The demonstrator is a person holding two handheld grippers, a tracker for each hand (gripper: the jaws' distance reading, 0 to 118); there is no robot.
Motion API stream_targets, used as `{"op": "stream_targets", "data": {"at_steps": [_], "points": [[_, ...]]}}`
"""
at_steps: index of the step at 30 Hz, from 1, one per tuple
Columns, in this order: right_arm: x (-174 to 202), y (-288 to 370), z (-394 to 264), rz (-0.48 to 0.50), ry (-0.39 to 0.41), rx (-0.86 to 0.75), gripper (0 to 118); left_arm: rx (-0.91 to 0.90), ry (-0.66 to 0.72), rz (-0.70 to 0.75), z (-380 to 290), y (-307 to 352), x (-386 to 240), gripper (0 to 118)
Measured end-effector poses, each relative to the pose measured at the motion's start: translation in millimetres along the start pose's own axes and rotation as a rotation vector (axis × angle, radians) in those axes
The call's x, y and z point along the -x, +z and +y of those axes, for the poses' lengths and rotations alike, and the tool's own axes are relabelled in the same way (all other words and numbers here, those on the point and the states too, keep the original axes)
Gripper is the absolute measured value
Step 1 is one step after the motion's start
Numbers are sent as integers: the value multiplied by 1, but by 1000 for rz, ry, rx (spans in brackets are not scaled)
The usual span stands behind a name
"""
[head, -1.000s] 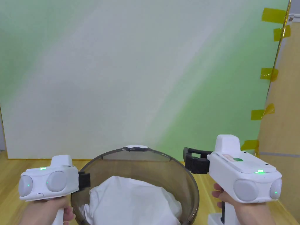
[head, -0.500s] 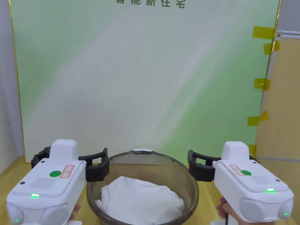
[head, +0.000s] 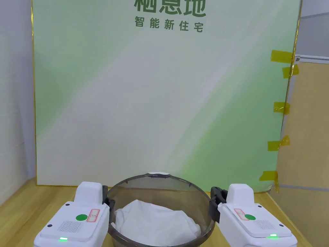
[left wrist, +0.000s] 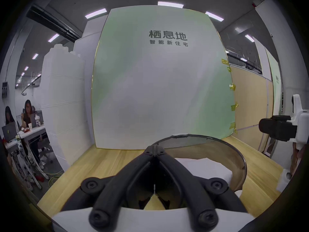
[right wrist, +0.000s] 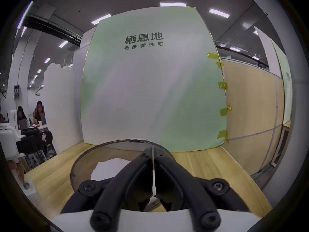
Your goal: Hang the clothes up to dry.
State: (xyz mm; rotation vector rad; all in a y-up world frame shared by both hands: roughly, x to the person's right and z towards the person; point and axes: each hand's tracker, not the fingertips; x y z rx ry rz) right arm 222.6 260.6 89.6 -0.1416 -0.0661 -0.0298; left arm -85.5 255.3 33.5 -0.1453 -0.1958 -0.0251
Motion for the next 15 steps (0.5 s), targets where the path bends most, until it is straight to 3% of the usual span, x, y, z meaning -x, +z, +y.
{"op": "stream_targets", "data": {"at_steps": [5,8,15], "points": [[19,3,20,47,55,-1,2,2,7,10,-3,12,17,2],[43,-6,43,137,76,14,2,-7,8,30,-12,25,36,2],[160,-71,89,378,167,167,2,1,51,119,-35,57,86,2]]}}
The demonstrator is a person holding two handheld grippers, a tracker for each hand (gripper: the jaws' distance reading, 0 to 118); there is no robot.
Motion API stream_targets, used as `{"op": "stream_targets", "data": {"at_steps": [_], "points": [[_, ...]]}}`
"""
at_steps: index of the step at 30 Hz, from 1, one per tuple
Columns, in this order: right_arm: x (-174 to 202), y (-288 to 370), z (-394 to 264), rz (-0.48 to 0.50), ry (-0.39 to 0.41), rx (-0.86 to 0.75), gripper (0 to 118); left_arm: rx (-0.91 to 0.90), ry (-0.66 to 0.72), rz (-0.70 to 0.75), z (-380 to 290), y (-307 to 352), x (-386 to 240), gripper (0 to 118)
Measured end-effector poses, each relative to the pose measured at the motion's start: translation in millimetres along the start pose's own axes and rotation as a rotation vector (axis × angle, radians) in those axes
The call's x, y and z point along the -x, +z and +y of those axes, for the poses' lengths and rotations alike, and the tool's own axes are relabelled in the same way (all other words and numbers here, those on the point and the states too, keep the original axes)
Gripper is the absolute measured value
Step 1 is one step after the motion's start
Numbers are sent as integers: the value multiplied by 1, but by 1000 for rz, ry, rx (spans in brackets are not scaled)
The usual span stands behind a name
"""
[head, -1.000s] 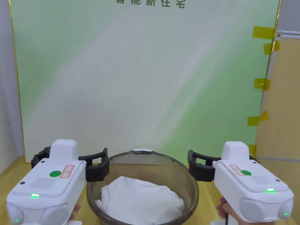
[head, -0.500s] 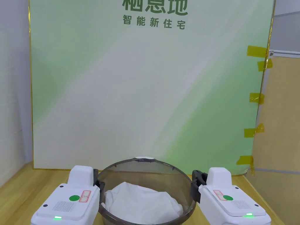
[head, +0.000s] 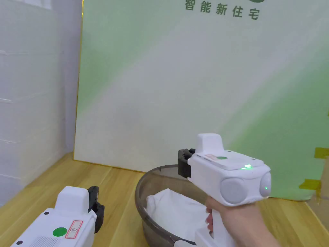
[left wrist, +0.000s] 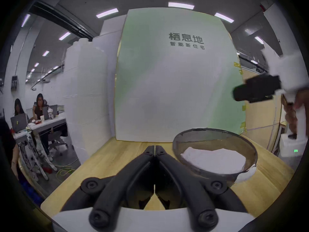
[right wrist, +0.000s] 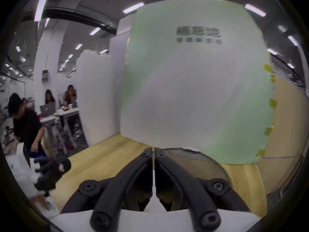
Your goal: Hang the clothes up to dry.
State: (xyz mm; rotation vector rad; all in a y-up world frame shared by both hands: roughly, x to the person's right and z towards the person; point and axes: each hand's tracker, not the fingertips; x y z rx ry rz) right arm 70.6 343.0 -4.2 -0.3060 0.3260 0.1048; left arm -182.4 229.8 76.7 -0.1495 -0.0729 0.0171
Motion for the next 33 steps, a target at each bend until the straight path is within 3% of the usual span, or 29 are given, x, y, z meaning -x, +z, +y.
{"op": "stream_targets", "data": {"at_steps": [5,8,11,15,20,21,22,26,30,33], "points": [[62,-105,17,114,78,240,2,1,11,64,-19,9,27,2],[96,-172,7,142,80,418,2,10,48,63,-23,10,39,2],[121,-228,-18,86,68,558,2,16,63,63,-23,6,44,2],[133,-280,-61,-31,125,735,2,-10,41,57,-20,0,45,2],[101,-294,-89,-114,11,780,2,-35,20,33,-21,-10,37,2],[97,-293,-91,-48,-21,762,2,-30,15,26,-21,-14,33,2],[90,-293,-90,-74,-42,765,2,-26,15,16,-22,-18,31,2],[61,-287,-93,-125,-54,731,2,-4,41,-23,-22,-36,19,2],[8,-271,-99,-162,-177,719,2,-27,13,-28,-24,-44,5,2],[-39,-257,-107,-224,-199,691,2,-24,24,-51,-24,-49,-4,2]]}}
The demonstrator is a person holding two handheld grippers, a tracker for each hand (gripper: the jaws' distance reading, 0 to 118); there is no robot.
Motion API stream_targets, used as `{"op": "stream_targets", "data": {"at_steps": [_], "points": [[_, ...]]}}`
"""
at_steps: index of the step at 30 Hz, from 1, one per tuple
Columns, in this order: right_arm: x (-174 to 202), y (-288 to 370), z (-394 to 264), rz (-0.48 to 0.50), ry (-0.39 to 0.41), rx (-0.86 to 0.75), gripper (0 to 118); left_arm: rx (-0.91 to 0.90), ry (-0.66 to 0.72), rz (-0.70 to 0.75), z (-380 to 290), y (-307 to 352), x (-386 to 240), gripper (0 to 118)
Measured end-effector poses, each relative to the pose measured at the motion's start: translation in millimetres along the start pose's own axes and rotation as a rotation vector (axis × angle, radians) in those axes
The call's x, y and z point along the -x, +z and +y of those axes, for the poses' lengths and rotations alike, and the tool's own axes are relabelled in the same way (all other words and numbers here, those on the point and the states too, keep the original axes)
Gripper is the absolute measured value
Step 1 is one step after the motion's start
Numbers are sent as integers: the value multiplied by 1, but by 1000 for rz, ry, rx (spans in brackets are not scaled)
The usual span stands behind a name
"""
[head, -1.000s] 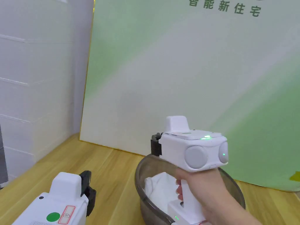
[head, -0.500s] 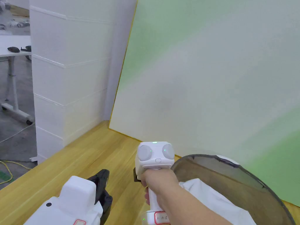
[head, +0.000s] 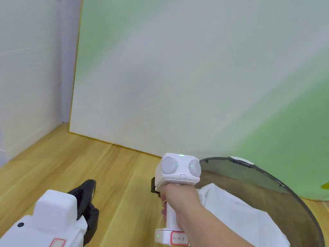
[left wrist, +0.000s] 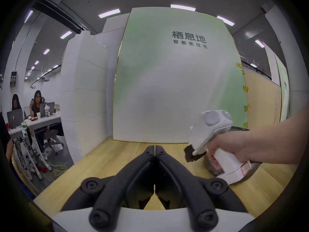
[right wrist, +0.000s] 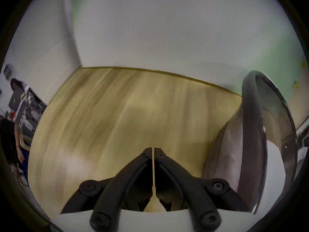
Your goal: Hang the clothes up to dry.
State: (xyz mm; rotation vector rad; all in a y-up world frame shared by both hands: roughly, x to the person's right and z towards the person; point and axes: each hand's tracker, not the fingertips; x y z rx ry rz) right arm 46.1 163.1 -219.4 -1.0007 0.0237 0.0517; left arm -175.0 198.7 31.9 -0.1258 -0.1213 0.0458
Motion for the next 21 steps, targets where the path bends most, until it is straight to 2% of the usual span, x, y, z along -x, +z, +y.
{"op": "stream_targets", "data": {"at_steps": [10,16,21], "points": [[-173,5,-24,-162,-165,-30,2,22,15,-42,2,-25,-30,2],[-254,19,-43,-240,-233,-63,2,42,6,-54,0,-35,-41,2],[-307,24,-58,-278,-309,-61,2,54,-1,-63,-2,-40,-50,2]]}}
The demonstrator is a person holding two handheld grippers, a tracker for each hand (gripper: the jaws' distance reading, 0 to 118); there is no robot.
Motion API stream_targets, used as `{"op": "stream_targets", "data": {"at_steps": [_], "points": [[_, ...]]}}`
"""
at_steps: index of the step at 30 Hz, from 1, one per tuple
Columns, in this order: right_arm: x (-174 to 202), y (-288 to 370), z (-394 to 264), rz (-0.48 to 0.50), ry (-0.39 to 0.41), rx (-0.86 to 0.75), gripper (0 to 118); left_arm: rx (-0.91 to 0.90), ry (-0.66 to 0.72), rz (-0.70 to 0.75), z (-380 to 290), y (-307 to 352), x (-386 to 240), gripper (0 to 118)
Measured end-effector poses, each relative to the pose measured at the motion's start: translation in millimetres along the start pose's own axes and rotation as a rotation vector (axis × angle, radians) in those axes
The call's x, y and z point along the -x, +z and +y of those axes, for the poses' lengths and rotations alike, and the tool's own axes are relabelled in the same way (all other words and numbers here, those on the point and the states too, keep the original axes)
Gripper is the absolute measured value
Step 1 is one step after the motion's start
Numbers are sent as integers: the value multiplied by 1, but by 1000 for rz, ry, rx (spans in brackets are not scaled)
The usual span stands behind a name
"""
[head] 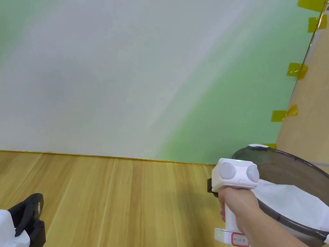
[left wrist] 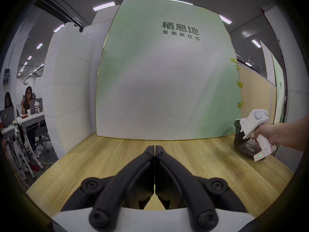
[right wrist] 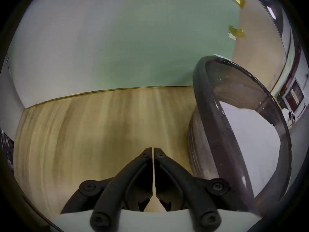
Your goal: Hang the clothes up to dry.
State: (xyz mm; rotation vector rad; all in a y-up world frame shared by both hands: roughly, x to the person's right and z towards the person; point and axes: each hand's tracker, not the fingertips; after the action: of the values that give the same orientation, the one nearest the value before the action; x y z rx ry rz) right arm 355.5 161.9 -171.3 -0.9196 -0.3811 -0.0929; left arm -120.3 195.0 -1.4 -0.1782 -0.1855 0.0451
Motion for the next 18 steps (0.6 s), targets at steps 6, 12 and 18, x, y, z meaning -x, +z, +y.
{"op": "stream_targets", "data": {"at_steps": [6,12,18], "points": [[-35,-3,-3,-24,-33,-10,2,13,-18,0,-2,-3,-4,2],[-34,25,-15,22,2,-114,2,26,-9,0,4,-8,-6,2],[-35,104,-47,72,68,-421,2,10,-37,15,26,-18,-3,2]]}}
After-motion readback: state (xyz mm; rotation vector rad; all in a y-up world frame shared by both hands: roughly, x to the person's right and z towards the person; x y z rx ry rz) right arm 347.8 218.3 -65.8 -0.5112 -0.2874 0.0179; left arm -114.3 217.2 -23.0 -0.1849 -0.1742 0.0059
